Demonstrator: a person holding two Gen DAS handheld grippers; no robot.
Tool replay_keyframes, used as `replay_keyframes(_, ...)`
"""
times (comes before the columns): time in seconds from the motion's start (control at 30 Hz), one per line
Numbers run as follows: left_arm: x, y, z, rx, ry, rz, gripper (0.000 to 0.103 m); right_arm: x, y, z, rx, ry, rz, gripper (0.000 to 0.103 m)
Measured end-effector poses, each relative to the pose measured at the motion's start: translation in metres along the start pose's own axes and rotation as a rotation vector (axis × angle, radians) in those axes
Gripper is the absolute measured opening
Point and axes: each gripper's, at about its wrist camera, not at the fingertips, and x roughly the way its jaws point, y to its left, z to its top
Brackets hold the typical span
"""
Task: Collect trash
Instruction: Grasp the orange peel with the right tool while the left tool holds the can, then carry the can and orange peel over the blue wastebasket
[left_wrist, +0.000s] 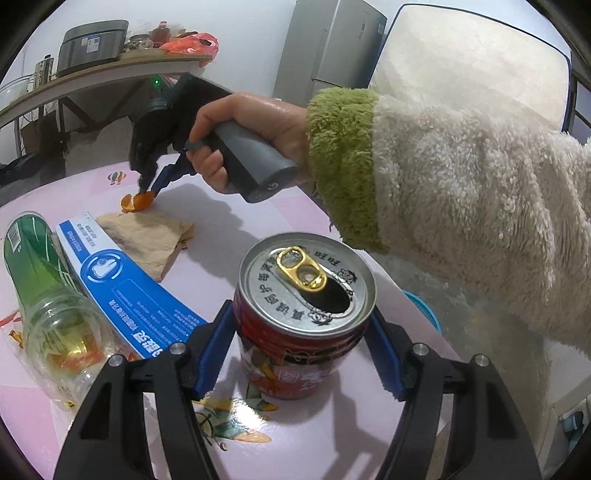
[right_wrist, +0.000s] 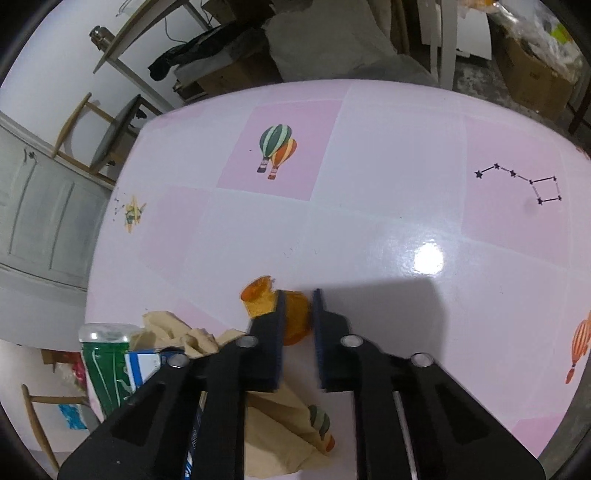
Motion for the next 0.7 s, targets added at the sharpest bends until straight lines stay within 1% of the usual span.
replay_keyframes(0.17,0.003,0.002,0.001,-0.002,-0.013,0.007,0.066,-0.011,0.000,-0.005,0.003,-0.023,-0.007,0.002)
replay_keyframes(0.4,0.002,0.000,0.004,-0.001,-0.028,0.015,0.066,-0.040,-0.002,-0.020,-0.007,-0.077,-0.041,0.002)
replay_keyframes(0.57,-0.005,-0.003,0.003,0.008,-0.048,0.026,0.066,-0.074,-0.014,-0.037,0.018,-0.140,-0.051,0.002)
replay_keyframes(0.7,-0.014,-0.008,0.003,0.013,-0.071,0.034,0.066,-0.114,-0.032,-0.062,0.063,-0.210,-0.040,0.002)
